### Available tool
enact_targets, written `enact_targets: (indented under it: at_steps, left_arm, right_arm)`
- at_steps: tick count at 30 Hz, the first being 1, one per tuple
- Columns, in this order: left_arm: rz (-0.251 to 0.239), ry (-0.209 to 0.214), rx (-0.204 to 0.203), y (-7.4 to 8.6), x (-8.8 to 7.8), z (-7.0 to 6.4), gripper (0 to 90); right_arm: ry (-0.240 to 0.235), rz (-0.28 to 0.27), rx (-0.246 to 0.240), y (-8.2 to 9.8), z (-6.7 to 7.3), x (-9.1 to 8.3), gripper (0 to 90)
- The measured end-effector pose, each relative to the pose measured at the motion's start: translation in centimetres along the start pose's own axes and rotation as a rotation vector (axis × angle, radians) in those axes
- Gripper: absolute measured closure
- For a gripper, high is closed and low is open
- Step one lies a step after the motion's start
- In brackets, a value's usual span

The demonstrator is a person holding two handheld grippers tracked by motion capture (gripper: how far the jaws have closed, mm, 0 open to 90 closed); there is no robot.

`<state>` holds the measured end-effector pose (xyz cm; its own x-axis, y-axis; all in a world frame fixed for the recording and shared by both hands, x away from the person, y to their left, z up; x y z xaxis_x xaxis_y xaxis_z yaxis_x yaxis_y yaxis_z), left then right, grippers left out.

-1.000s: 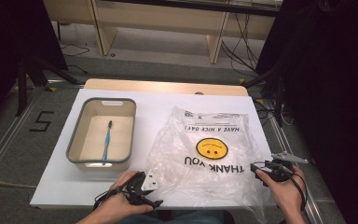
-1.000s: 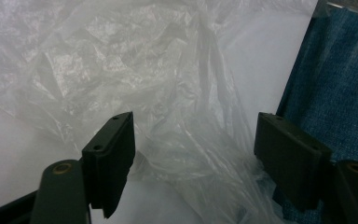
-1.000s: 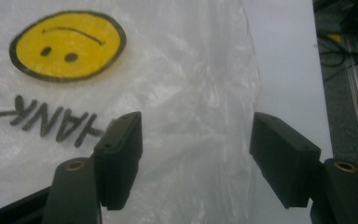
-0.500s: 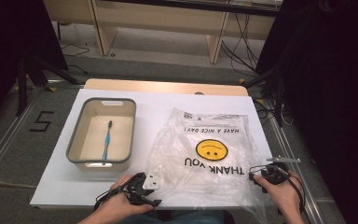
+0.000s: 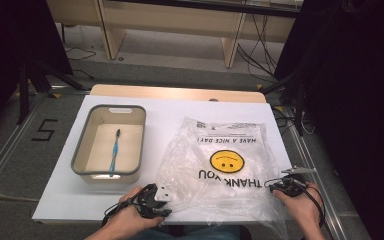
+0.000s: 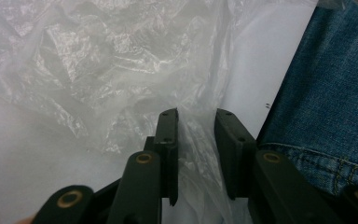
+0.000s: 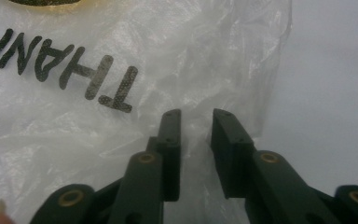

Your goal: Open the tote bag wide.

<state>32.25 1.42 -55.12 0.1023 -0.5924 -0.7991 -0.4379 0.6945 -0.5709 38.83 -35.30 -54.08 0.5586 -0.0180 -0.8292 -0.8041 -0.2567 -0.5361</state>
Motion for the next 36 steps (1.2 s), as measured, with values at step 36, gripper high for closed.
enact_targets:
  at_steps: [36]
  left_arm:
    - [-0.027,-0.046,-0.008,-0.4,-0.7,1.1,88.1]
  right_arm:
    - [-0.034,-0.041,0.019,-1.0,0.5,0.0,90.0]
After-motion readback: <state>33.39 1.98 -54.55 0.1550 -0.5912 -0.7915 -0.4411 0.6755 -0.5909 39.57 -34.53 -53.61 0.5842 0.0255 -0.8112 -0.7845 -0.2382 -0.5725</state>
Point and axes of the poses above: each handheld gripper's, and its own axes: x roughly forward along the jaws, y roughly out of its underside, z roughly to its left, the point moved 9 cm from there along x, roughly forward along the jaws, and after that the axes turned 11 degrees about y, right-handed, at the moved point
